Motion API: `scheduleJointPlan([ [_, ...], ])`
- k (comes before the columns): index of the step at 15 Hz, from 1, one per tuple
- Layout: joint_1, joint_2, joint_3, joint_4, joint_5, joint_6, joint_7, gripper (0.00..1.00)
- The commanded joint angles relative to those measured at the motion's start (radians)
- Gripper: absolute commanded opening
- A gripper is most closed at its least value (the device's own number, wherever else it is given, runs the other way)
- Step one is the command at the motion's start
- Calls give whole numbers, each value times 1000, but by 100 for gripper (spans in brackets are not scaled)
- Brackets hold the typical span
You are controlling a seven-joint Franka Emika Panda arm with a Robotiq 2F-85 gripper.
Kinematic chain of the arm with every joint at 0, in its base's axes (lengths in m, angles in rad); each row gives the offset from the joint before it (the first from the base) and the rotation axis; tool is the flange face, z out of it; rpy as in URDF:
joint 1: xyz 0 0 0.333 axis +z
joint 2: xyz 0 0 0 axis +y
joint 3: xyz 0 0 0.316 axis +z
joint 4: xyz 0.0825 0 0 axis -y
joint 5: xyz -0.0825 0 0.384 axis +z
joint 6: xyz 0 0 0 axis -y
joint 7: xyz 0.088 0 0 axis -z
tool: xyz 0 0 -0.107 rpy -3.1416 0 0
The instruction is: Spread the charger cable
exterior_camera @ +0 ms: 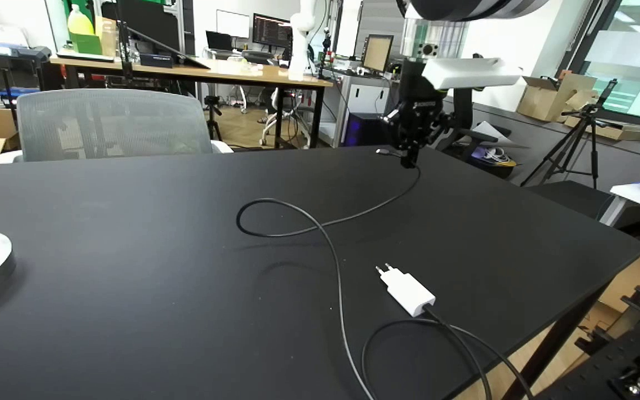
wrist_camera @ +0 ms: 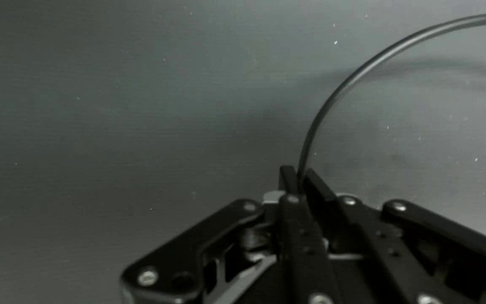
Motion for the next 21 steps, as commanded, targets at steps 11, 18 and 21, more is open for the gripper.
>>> scheduleJointPlan([
  [11, -182, -239, 37, -341, -391, 157, 76, 2],
  [18, -159, -94, 33, -340, -430, 330, 218, 2],
  [21, -149, -35, 47, -340, -422, 358, 202, 2],
])
